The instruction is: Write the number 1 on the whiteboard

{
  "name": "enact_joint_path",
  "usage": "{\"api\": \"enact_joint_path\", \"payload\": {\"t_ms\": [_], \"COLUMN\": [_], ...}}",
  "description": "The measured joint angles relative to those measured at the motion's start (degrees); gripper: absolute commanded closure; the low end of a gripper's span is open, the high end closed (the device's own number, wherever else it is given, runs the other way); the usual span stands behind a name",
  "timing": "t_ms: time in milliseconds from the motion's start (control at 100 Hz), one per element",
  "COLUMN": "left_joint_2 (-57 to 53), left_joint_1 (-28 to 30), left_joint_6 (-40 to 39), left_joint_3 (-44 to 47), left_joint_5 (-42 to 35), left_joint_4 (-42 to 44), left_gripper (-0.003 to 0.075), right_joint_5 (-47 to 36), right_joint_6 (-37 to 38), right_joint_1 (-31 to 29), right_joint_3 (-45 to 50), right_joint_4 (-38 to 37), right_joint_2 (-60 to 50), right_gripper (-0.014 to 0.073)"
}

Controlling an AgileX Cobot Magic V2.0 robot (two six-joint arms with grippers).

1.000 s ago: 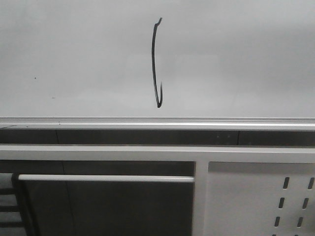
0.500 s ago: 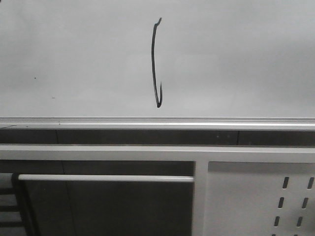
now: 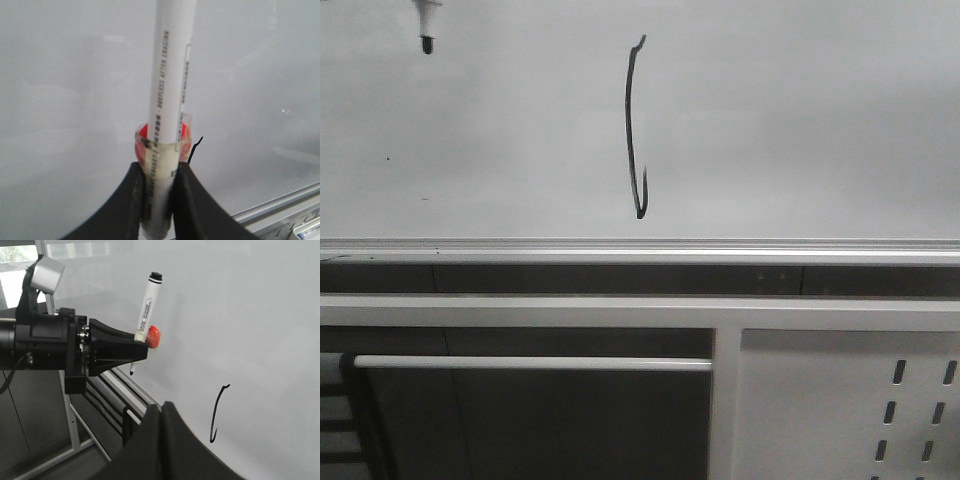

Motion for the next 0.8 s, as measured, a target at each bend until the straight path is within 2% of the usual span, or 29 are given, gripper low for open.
{"api": "enact_joint_path", "payload": {"t_ms": [100,430,800], "left_joint_2": [2.8,10.3,17.9], "left_joint_1": [0.4,2.6,2.6], "left_joint_6": [-6.0,-14.5,-16.5], "left_joint_3": [0.0,0.0,0.0], "left_joint_5": [-1.7,-9.6,-13.5], "left_joint_4": [1.3,2.4,5.3], "left_gripper": [0.0738,0.0738,0.0738], "right_joint_5": [-0.2,-1.6,-1.8], "right_joint_6": [0.0,0.0,0.0], "right_joint_1": [0.0,0.0,0.0], "right_joint_3": [0.0,0.0,0.0], "right_joint_4": [0.0,0.0,0.0], "right_joint_2": [0.0,0.0,0.0], "right_gripper": [0.0660,0.0660,0.0660]}}
